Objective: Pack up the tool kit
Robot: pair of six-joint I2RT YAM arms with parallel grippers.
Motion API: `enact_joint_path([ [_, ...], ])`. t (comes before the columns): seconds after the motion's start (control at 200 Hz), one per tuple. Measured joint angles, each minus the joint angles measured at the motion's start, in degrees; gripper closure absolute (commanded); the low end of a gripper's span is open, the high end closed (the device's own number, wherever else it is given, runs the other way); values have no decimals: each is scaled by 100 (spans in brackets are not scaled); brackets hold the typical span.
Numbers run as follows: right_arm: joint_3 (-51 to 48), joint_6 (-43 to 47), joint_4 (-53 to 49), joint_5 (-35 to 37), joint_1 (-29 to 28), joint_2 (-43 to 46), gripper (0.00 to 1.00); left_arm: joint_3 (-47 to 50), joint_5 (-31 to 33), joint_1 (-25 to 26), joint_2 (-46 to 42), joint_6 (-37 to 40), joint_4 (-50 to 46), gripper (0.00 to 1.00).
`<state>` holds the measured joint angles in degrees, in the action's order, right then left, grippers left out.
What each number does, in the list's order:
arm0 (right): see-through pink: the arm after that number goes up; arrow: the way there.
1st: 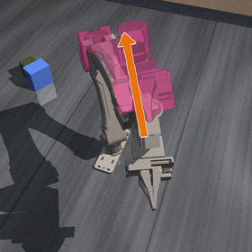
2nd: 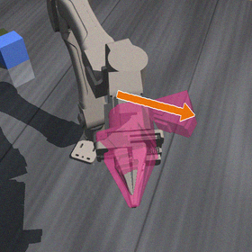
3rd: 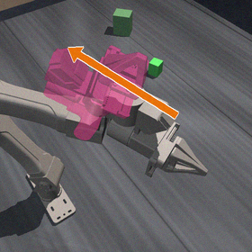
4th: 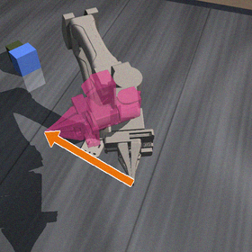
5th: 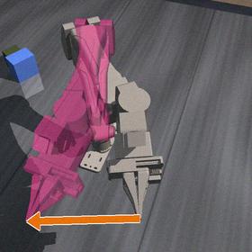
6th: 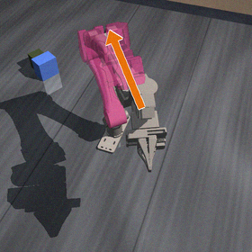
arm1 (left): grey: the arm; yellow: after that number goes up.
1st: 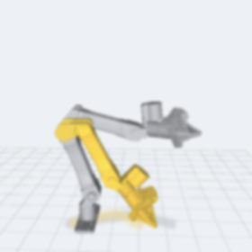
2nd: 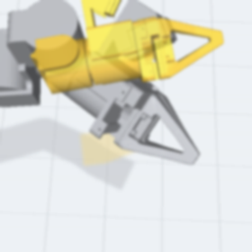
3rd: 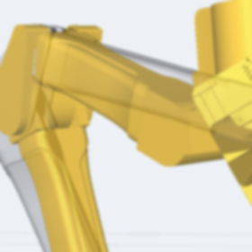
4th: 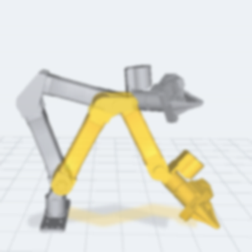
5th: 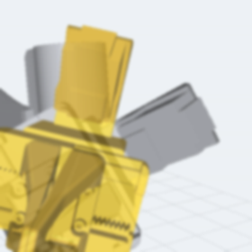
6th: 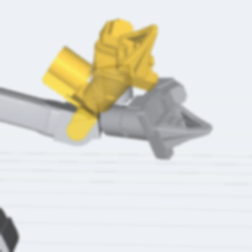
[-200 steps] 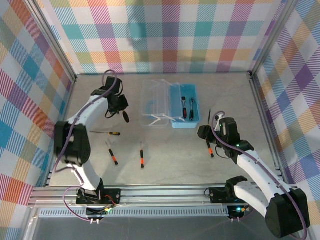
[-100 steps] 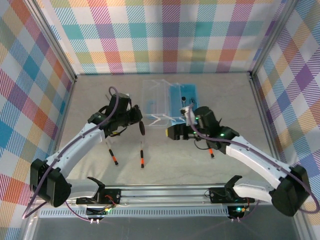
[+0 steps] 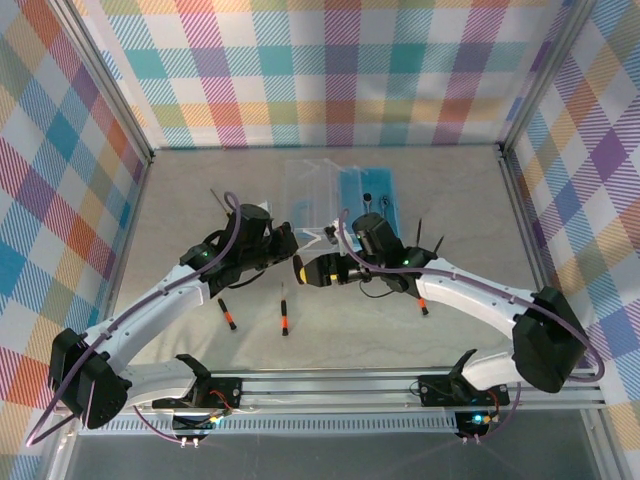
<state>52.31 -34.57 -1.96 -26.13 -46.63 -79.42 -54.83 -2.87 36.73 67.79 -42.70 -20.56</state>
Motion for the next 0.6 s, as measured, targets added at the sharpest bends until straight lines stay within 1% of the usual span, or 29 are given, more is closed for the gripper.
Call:
enact_joint_path([
  [0.22,44,-168,199,-72,-92,-173,42,70,39,98,2,-111,168,100],
  [0.34,81,-247,229,-72,-98,-269,50,70,37,160,0,-157,328,100],
  [0.42,133,-227,234,-70,-98,-341,59,70,37,208,0,-170,420,100],
  [0.505,149,-273,243,-39,-98,-352,75,72,37,225,0,-190,463,100],
  [0.6,153,-334,238,66,-98,-352,83,103,55,225,-2,-192,549,100],
])
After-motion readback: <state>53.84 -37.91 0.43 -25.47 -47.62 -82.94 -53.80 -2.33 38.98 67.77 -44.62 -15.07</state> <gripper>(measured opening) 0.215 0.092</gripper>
